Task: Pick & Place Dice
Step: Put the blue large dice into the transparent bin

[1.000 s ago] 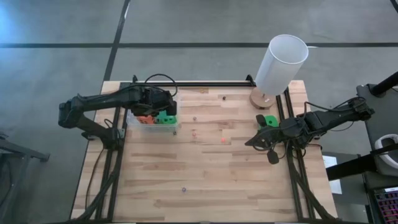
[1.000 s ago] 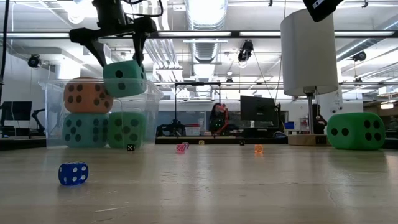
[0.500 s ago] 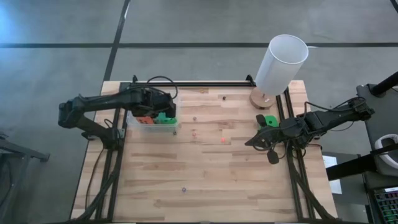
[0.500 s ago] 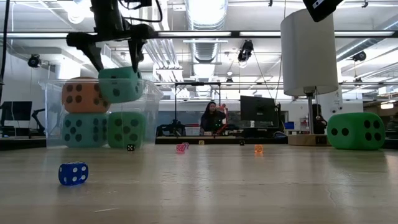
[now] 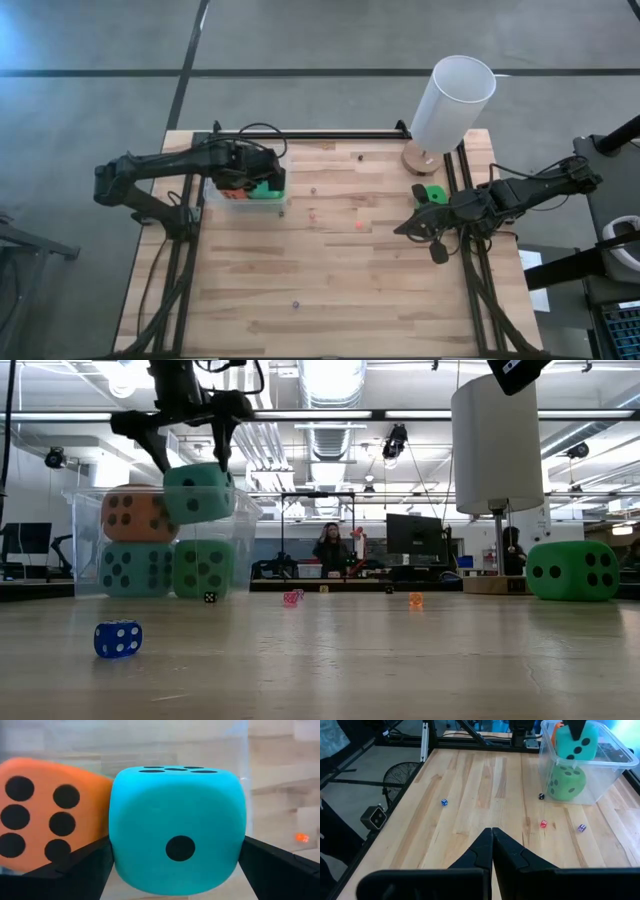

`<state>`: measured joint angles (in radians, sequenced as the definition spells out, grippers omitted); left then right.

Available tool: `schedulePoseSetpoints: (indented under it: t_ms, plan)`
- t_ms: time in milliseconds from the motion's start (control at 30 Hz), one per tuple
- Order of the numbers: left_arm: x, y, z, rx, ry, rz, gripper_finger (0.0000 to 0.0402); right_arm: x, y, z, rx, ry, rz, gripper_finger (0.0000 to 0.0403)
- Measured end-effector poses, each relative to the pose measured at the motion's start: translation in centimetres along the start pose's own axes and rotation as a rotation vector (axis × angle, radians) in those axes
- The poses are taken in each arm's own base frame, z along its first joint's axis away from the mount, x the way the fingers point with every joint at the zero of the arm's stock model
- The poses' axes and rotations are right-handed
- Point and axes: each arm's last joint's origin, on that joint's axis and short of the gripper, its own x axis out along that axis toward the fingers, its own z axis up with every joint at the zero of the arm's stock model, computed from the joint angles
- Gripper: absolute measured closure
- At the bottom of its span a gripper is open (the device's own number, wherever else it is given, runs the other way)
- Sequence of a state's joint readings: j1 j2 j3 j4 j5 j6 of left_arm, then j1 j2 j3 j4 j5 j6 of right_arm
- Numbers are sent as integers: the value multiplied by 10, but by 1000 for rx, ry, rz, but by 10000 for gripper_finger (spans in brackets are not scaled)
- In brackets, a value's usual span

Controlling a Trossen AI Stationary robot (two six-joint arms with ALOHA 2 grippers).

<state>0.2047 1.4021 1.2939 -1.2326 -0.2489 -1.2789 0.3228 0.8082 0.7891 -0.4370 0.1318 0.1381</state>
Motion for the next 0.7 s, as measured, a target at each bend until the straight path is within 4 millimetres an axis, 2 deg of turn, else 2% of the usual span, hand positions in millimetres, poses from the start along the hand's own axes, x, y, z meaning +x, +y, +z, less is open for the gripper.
schedulePoseSetpoints:
  t_ms: [500,700]
  plan:
    - [-22,-4,15,94,-275,21,6,0,0,0,0,1,0,394]
    - [-28,1,16,144,-281,82,3,0,0,0,0,1,0,394]
